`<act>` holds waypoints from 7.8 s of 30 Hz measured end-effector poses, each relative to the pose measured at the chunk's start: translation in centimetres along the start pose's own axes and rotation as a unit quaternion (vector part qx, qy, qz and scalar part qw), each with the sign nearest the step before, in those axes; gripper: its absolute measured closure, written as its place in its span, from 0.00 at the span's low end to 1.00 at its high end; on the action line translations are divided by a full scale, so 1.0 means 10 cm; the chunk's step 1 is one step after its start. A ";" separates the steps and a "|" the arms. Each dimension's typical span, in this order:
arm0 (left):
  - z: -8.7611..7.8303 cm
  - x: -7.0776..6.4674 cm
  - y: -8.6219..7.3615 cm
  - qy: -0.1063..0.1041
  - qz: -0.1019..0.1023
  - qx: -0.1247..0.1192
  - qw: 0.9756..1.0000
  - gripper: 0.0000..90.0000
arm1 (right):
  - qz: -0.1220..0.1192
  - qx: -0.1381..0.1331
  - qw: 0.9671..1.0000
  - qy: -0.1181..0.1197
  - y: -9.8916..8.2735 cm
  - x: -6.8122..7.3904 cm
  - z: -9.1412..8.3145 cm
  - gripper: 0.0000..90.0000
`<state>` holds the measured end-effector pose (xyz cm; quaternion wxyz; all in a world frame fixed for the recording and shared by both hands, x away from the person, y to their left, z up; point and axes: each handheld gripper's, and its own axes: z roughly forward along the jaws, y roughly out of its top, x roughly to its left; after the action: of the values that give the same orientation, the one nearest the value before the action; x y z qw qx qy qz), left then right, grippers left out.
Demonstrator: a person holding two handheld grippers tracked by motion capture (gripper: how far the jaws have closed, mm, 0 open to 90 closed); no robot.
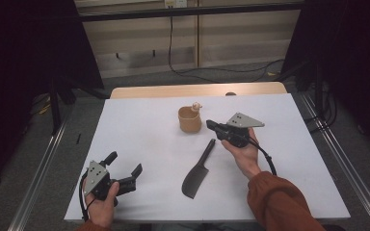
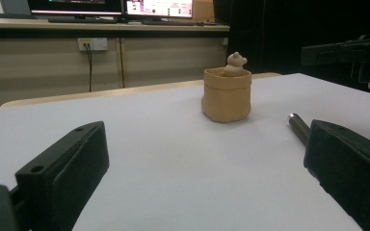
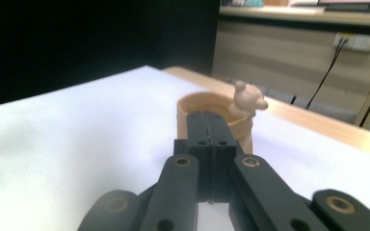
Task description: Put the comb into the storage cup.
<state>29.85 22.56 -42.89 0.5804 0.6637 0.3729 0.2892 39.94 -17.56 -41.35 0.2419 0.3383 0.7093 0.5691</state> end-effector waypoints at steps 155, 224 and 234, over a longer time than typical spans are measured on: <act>0.01 0.00 -0.01 -0.008 -0.005 0.005 1.000 0.02 | 0.010 0.323 0.945 0.048 -0.32 -0.30 0.04 1.00; 0.02 -0.01 -0.01 -0.008 -0.005 0.006 1.000 0.02 | 0.002 0.332 0.941 0.069 -0.38 -0.11 -0.27 1.00; 0.01 -0.01 -0.01 -0.008 -0.002 0.007 1.000 0.02 | -0.004 0.340 0.938 0.069 -0.37 -0.04 -0.30 1.00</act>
<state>29.92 22.43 -43.03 0.5794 0.6689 0.3719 0.2803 37.27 -20.21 -44.30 0.0649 0.3574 0.8768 0.3152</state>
